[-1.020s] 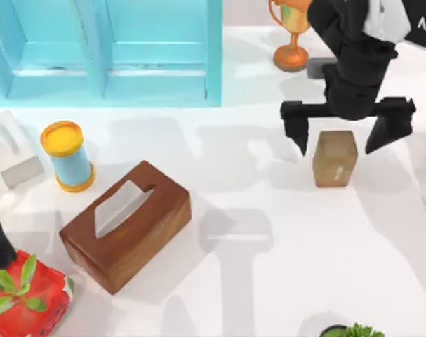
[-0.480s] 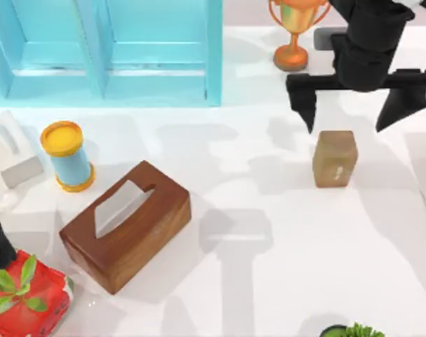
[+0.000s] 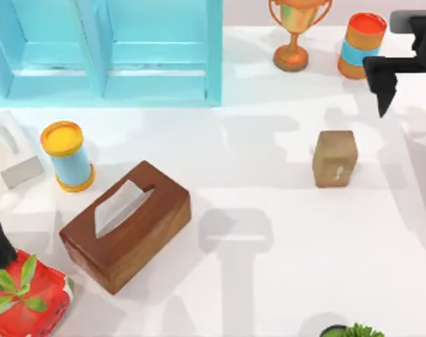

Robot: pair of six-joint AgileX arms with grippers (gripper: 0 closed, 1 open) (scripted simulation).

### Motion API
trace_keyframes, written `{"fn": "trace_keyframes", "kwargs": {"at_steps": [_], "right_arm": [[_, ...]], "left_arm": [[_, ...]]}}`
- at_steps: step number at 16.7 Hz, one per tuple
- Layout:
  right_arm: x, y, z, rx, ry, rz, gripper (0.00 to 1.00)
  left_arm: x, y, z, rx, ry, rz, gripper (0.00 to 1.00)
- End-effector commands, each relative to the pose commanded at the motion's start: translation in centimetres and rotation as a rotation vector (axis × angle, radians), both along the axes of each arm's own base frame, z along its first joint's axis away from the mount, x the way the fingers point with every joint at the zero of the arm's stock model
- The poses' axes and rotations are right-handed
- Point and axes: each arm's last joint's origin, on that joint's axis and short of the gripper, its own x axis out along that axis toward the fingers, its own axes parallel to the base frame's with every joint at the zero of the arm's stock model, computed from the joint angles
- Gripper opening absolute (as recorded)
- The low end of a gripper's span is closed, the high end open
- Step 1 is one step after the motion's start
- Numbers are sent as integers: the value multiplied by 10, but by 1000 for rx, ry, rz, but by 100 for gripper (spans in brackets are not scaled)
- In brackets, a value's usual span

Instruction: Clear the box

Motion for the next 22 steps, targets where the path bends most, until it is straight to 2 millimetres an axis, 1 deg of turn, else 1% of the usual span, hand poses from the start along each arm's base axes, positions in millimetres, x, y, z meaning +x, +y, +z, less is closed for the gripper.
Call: {"fn": "trace_keyframes", "kwargs": {"at_steps": [2,3,5,6,7,8,9,11,17,19,22], "right_arm": [[-4,-58,6,2,3,-16,100],[-9,-88,9,4,8,-23,100],[-26,-146,14,7,16,-33,100],[-36,-170,16,8,17,-35,100],[-47,-189,19,8,16,-36,100],[-56,-204,22,7,12,-37,100],[-63,-214,25,5,9,-37,100],[-71,-224,28,3,5,-37,100],[-69,-224,25,2,4,-36,100],[-67,-224,16,3,4,-37,100],[-65,-225,-7,3,4,-38,100]], "left_arm": [[0,0,0,0,0,0,100],[0,0,0,0,0,0,100],[0,0,0,0,0,0,100],[0,0,0,0,0,0,100],[0,0,0,0,0,0,100],[0,0,0,0,0,0,100],[0,0,0,0,0,0,100],[0,0,0,0,0,0,100],[0,0,0,0,0,0,100],[0,0,0,0,0,0,100],[0,0,0,0,0,0,100]]}}
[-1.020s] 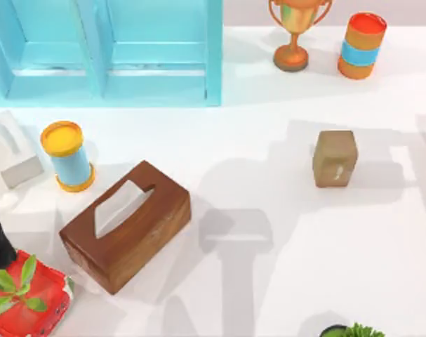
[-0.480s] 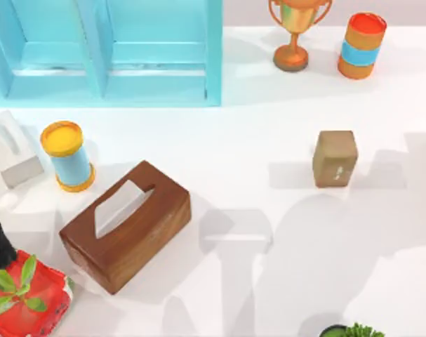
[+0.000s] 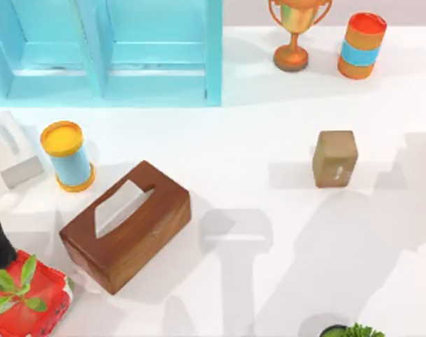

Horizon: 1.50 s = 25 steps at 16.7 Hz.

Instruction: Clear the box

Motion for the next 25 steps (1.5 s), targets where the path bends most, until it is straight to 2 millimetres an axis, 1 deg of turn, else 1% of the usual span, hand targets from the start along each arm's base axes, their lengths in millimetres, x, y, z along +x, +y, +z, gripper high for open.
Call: {"fn": "trace_keyframes", "kwargs": {"at_steps": [5,7,9,13,25], "right_arm": [[-3,0,-45,0,1,0,100],[-5,0,-59,0,1,0,100],[-6,0,-65,0,0,0,100],[-6,0,-66,0,0,0,100],[-6,0,-66,0,0,0,10]], "left_arm": [[0,0,0,0,0,0,100],[0,0,0,0,0,0,100],[0,0,0,0,0,0,100],[0,0,0,0,0,0,100],[0,0,0,0,0,0,100]]}}
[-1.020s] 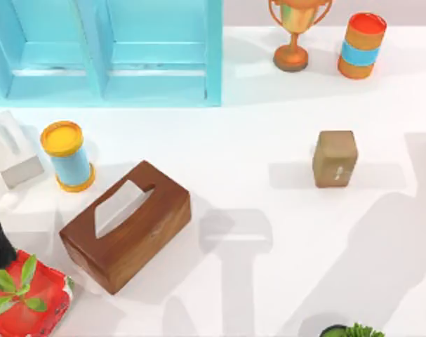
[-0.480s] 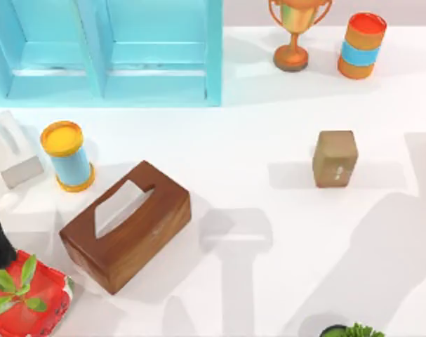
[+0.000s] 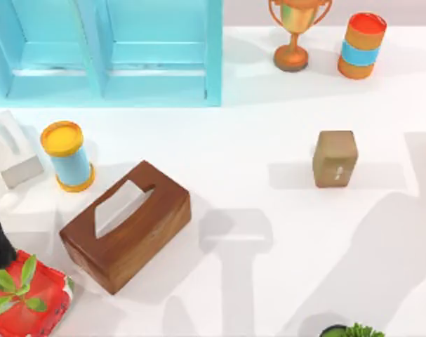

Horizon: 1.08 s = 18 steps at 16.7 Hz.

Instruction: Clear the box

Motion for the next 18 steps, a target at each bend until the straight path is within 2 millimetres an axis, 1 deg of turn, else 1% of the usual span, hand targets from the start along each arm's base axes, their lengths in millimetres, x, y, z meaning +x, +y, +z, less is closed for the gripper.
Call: {"fn": "trace_keyframes", "kwargs": {"at_steps": [1,2,11,12,14,18], "right_arm": [[0,0,0,0,0,0,2],[0,0,0,0,0,0,0],[0,0,2,-1,-3,-3,0],[-1,-1,7,-5,-7,-12,0],[-8,-5,29,-17,-17,-48,0],[-24,-12,87,-23,-12,-102,0]], "left_arm": [[0,0,0,0,0,0,100],[0,0,0,0,0,0,100],[0,0,0,0,0,0,100],[0,0,0,0,0,0,100],[0,0,0,0,0,0,100],[0,0,0,0,0,0,100]]}}
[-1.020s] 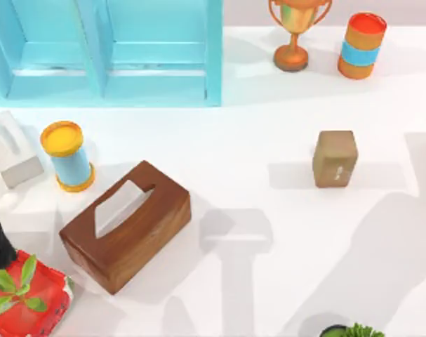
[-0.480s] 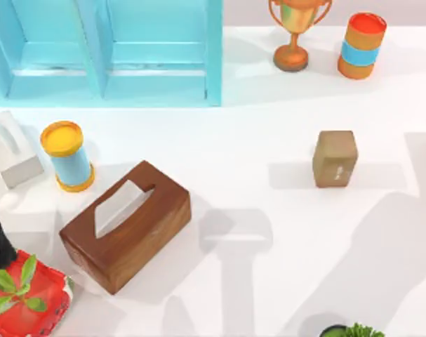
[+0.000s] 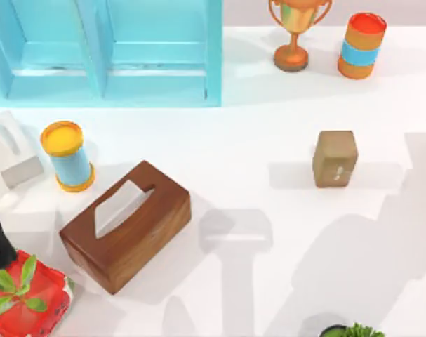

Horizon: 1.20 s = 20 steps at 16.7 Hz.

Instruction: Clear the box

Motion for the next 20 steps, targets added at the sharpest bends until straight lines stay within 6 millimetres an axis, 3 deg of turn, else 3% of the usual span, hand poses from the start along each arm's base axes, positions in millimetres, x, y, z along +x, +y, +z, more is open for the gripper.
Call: {"fn": "trace_keyframes", "kwargs": {"at_steps": [3,5,10,16,18,20], "right_arm": [[-3,3,40,1,-14,16,0],[1,5,53,5,-17,39,0],[22,11,45,22,9,97,0],[24,11,43,23,11,95,0],[29,24,43,14,1,99,0],[38,52,38,5,-13,106,0]], "left_arm": [[0,0,0,0,0,0,100],[0,0,0,0,0,0,100],[0,0,0,0,0,0,100],[0,0,0,0,0,0,100],[0,0,0,0,0,0,100],[0,0,0,0,0,0,100]]}}
